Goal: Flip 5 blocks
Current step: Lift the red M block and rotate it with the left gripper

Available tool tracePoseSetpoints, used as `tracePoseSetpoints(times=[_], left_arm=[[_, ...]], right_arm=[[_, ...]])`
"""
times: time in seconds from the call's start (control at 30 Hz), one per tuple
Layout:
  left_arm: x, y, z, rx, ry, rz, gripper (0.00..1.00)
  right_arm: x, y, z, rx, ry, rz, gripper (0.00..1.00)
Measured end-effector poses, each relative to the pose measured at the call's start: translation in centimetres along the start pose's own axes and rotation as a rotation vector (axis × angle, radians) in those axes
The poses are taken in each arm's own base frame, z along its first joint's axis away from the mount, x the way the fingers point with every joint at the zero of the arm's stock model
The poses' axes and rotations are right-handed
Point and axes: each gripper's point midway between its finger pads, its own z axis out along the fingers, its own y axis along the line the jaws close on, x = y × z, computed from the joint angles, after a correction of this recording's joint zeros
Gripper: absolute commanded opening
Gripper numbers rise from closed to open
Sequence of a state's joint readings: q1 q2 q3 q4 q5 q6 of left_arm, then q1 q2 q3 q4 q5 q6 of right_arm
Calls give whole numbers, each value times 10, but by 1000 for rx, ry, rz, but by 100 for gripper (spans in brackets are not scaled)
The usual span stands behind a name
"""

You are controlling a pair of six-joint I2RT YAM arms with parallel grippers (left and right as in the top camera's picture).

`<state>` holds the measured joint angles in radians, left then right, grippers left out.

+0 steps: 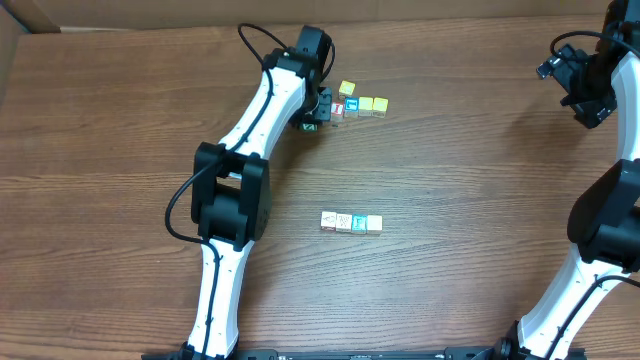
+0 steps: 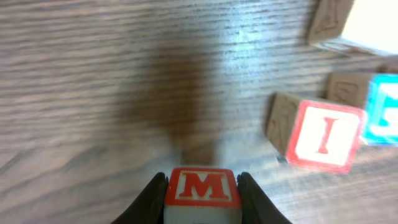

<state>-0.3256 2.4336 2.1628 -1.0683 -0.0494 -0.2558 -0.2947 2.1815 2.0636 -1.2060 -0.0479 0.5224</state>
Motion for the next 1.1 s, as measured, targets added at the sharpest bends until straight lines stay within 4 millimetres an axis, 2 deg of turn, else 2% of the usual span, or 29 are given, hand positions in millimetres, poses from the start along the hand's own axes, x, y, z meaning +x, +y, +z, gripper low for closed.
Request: tracePoseSetpoints(times=[0.17,0.53,0.73,0.9,1.0,1.1], left_arm=[[6,2,-36,-5,52,-2,18],[35,9,-96,-21,148,-12,18],[61,8,-163,-13,147,-6,16],[71,-8,-211,14,52,22,16],[95,-13,-224,-11,56,39,17],[127,-13,-240,-57,57,36,18]], right_arm=[[0,0,0,0,-1,0,100],[0,0,0,0,0,0,100],[0,0,0,0,-1,0,100],[0,0,0,0,0,0,100],[0,0,0,0,0,0,100],[0,0,0,0,0,0,100]])
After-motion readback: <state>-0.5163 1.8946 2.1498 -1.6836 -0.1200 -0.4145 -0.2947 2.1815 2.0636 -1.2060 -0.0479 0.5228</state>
